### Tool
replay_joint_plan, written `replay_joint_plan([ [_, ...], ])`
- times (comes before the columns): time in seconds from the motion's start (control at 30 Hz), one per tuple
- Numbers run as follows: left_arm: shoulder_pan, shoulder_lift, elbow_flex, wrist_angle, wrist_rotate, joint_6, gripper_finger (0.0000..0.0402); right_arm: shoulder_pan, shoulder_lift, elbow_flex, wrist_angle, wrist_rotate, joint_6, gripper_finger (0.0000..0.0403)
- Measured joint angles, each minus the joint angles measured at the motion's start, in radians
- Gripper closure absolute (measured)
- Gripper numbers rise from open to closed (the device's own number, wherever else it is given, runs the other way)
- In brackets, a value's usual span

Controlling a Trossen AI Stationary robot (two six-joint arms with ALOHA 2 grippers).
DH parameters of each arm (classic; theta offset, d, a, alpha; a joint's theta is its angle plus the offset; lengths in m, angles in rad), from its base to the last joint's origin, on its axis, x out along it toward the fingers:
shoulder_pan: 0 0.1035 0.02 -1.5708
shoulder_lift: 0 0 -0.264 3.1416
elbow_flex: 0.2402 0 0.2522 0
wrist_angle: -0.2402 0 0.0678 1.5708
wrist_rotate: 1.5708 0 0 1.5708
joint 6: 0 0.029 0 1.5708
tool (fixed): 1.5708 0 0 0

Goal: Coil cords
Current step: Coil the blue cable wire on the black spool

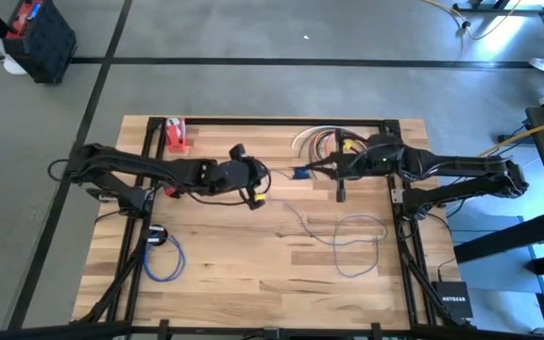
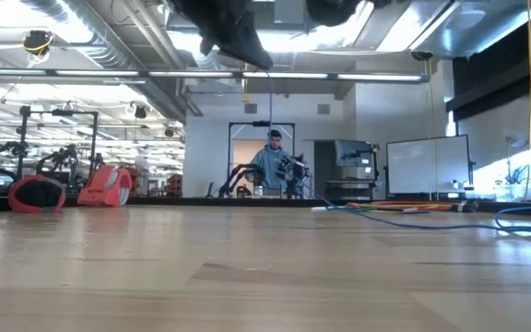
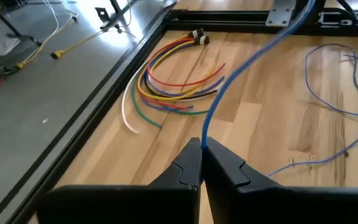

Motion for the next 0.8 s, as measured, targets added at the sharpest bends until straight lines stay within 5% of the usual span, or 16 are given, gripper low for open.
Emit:
replay_joint_plan([
  [0.37,-0.005,-0.06,0.0,0.014,0.052,-0.09,0.04,-0.001,0.101,0.0,-0.103,0.153,-0.055,0.0397],
  [0.57,-0.035,-0.048,0.0,0.101,0.055,-0.116,0.0399,-0.001,0.205,0.0,0.007,0.299,-0.074,0.0397],
  [0.8,-0.056,0.011,0.0,0.268,0.055,-0.078,0.0399,0.0,0.294,0.0,0.197,0.288,-0.047,0.0397],
])
